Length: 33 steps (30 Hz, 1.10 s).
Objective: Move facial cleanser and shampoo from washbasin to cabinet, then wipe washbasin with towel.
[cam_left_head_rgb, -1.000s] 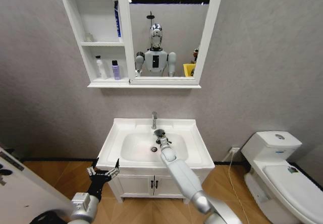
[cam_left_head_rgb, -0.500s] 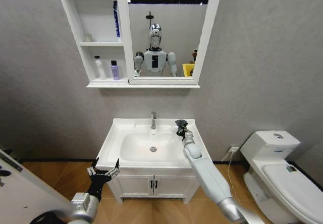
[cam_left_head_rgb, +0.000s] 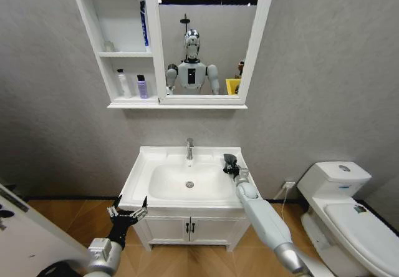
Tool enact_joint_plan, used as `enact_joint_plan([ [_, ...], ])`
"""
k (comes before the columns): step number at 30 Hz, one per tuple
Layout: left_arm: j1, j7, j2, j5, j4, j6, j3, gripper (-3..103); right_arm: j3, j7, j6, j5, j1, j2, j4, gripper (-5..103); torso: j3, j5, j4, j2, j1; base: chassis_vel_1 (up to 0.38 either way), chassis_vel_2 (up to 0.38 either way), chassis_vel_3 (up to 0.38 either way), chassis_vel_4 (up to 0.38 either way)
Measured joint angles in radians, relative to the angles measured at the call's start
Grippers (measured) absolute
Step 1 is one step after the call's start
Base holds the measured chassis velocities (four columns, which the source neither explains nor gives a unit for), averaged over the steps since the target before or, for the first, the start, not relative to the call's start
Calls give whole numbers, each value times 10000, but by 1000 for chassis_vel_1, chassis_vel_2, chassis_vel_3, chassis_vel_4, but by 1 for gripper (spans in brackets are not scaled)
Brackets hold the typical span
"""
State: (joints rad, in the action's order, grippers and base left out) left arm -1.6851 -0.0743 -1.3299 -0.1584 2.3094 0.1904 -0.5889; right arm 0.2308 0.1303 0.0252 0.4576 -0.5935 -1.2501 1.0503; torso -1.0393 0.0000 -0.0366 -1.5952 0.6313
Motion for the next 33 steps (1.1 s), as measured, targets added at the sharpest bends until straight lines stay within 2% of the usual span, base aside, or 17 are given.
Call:
enact_joint_plan([
  [2, 0, 0, 0, 1, 0, 0, 0, 100, 24, -120, -207, 2, -23, 57, 96, 53, 0, -1, -1, 0, 0, 0, 0, 0, 0],
  [5, 0, 0, 0, 0, 0, 0, 0, 100, 61, -149, -330, -75, -47, 87, 153, 58, 0, 0, -1, 0, 0, 0, 0, 0, 0],
  [7, 0, 0, 0, 0, 0, 0, 0, 100, 156, -230, -642, -360, -235, 256, 422, 70, 0, 0, -2, 0, 0, 0, 0, 0, 0],
  [8, 0, 0, 0, 0, 0, 0, 0, 100, 156, -230, -642, -360, -235, 256, 422, 70, 0, 0, -2, 0, 0, 0, 0, 0, 0],
  [9, 0, 0, 0, 0, 0, 0, 1, 100, 256, -289, -787, -460, -495, 413, 834, 75, 0, 2, -3, 1, 1, 0, 0, 0, 0],
  [10, 0, 0, 0, 0, 0, 0, 0, 100, 438, -295, -705, -255, -998, 717, 1740, 80, -1, 4, -4, 1, 2, 0, 0, 0, 0],
  [13, 0, 0, 0, 0, 0, 0, 0, 100, 647, -196, -396, -58, -1482, 931, 2583, 85, 0, -1, -4, 1, 2, 0, 0, 0, 0],
  [14, 0, 0, 0, 0, 0, 0, 0, 100, 1145, 96, 205, 52, -2478, 1103, 3933, 90, 2, -7, 1, -1, 0, 0, 0, 0, 0],
  [15, 0, -1, 0, 0, 0, -3, -2, 100, 1719, 267, 532, -38, -3506, 1036, 5274, 99, 0, 7, 6, 0, 0, 0, 0, 0, 0],
  [19, 0, 2, 0, 0, -1, -1, 2, 100, 2554, 389, 738, -283, -4960, 809, 7025, 100, 2, -3, -1, 0, -1, 0, 0, 0, 0],
  [21, 0, 0, -1, 0, 0, -1, -2, 100, 3589, 448, 828, -503, -7757, 317, 9168, 100, 2, 7, 4, -1, -1, 0, 0, 0, 0],
  [22, 0, 0, -1, 0, 0, -1, -2, 100, 3589, 448, 828, -503, -7757, 317, 9168, 100, 2, 7, 4, -1, -1, 0, 0, 0, 0],
  [23, 0, 1, -1, 0, 0, -1, 0, 100, 3875, 440, 623, -550, -9112, 40, 10146, 100, 3, -3, 7, -2, -3, 0, 0, 0, 0],
  [24, 0, 0, 0, 0, 0, -1, 0, 100, 3940, 445, 518, -598, -9900, -110, 10692, 100, 4, -3, 5, -2, -4, 0, 0, 0, 0],
  [25, 0, 0, 0, 0, 0, -1, 0, 100, 3940, 445, 518, -598, -9900, -110, 10692, 100, 4, -3, 5, -2, -4, 0, 0, 0, 0],
  [27, 0, 1, -1, 0, -1, -1, 0, 100, 3797, 658, 241, -1245, -11453, -500, 11755, 100, 4, -6, 5, -2, -5, 0, 0, 0, 0],
  [33, 0, 1, 0, 0, -1, -1, 0, 100, 3200, 981, -87, -2305, -12479, -1000, 12480, 100, 2, -2, -4, -2, -2, 0, 0, 0, 0],
])
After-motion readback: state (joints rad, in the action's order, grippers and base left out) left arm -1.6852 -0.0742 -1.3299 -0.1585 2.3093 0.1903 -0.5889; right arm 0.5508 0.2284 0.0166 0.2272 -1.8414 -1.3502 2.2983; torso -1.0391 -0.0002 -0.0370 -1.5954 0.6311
